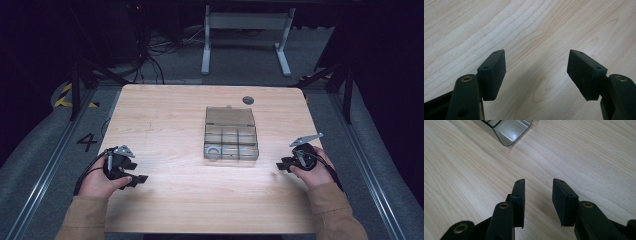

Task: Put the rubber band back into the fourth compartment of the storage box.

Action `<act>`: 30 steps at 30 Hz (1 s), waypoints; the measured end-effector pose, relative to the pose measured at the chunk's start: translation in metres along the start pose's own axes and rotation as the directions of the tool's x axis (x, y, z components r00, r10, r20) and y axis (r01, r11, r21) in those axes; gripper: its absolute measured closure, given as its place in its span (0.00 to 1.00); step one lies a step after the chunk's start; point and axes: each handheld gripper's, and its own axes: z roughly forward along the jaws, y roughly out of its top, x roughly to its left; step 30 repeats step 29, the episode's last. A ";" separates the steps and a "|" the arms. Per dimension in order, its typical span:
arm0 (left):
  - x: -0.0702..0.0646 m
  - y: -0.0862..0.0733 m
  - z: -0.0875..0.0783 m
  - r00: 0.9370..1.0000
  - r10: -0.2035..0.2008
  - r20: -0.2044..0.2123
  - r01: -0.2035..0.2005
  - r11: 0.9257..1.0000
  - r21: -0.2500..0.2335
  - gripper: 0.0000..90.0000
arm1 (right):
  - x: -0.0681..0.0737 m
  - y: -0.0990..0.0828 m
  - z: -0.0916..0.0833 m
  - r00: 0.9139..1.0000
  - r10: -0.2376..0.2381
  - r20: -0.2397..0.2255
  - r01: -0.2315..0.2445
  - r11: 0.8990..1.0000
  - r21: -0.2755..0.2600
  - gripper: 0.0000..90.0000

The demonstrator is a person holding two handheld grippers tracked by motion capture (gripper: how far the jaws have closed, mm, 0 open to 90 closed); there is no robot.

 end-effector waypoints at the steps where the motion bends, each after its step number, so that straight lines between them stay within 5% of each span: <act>1: 0.002 -0.001 0.001 1.000 -0.009 0.004 0.009 1.000 -0.006 0.35 | 0.000 0.000 0.000 1.000 0.003 0.001 -0.003 1.000 0.001 0.72; 8: 0.007 -0.006 0.008 1.000 -0.014 0.020 0.014 1.000 0.000 0.32 | -0.002 -0.002 0.001 1.000 0.003 0.003 -0.003 1.000 0.002 0.71; 15: -0.003 -0.003 0.018 0.996 0.073 0.055 -0.077 0.994 0.077 0.29 | -0.002 -0.002 0.002 1.000 0.000 0.003 0.000 1.000 0.005 0.71; 30: -0.006 0.000 0.015 0.995 0.084 0.046 -0.087 0.994 0.072 0.28 | -0.002 -0.003 0.001 1.000 0.001 0.003 -0.001 1.000 0.003 0.70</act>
